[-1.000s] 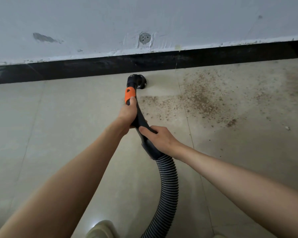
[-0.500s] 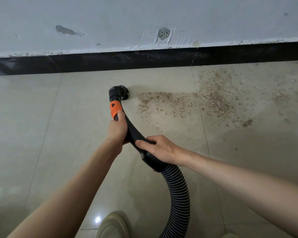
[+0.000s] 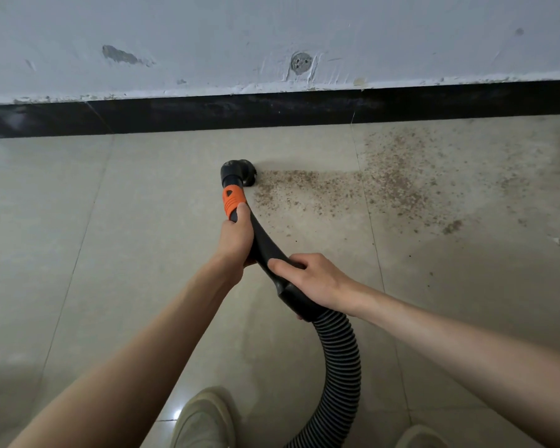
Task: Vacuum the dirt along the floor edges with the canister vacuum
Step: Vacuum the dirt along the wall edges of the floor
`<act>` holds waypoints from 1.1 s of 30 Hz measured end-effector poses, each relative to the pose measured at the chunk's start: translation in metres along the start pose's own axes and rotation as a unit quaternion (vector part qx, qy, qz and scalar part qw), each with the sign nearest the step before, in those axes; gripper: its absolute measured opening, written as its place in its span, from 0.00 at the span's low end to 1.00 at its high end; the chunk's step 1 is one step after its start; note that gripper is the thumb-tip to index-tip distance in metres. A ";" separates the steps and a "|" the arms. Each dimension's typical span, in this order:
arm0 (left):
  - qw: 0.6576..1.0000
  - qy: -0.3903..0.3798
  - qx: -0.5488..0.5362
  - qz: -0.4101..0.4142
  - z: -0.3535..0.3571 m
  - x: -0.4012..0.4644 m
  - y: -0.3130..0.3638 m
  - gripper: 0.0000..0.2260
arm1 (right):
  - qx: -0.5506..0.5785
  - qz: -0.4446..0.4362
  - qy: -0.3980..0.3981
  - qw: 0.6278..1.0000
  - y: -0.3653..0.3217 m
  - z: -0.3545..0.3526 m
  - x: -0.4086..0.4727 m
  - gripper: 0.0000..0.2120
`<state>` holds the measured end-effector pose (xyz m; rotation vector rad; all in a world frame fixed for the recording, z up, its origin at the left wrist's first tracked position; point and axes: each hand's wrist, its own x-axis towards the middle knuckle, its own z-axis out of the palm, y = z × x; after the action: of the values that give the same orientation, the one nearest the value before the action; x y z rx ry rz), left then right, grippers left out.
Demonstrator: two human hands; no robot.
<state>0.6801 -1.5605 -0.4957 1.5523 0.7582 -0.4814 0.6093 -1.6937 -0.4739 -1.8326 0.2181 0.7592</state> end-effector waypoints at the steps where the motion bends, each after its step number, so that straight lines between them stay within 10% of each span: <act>1: 1.000 -0.006 -0.001 -0.003 0.003 -0.001 0.002 0.15 | 0.000 -0.001 0.010 1.000 0.000 -0.001 -0.001 0.20; 33: 0.977 -0.155 0.148 0.017 0.121 -0.022 0.005 0.19 | 0.036 0.018 0.197 0.980 0.072 -0.054 -0.032 0.22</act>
<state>0.6833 -1.6832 -0.4929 1.7077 0.4312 -0.8186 0.5706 -1.7766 -0.4995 -1.9009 0.5301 0.3994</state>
